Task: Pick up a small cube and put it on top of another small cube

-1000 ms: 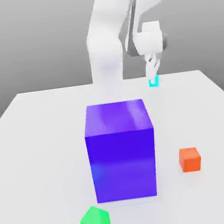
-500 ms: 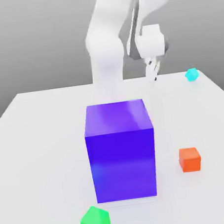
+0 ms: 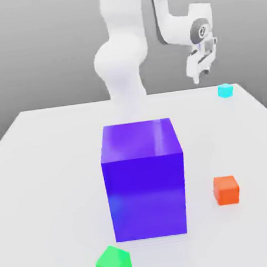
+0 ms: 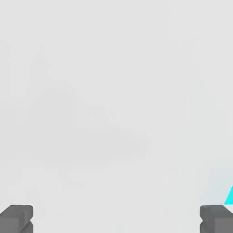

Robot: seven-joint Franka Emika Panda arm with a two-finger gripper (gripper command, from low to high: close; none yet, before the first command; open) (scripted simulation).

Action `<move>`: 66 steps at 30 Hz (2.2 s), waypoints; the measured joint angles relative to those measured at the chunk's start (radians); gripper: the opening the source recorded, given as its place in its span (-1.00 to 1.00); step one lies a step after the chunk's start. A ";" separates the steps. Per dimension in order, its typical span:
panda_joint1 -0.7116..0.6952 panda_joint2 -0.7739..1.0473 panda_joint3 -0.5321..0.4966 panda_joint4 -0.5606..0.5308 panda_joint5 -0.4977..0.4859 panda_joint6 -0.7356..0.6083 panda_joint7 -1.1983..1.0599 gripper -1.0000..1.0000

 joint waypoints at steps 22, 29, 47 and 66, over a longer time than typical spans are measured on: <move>-0.390 0.077 -0.343 0.267 0.197 -0.127 0.343 1.00; -0.451 0.176 -0.522 0.345 0.118 -0.151 0.555 1.00; -0.551 0.464 -1.041 0.545 -0.090 -0.192 1.091 1.00; -0.629 0.361 -1.164 0.436 -0.048 -0.200 1.215 -1.00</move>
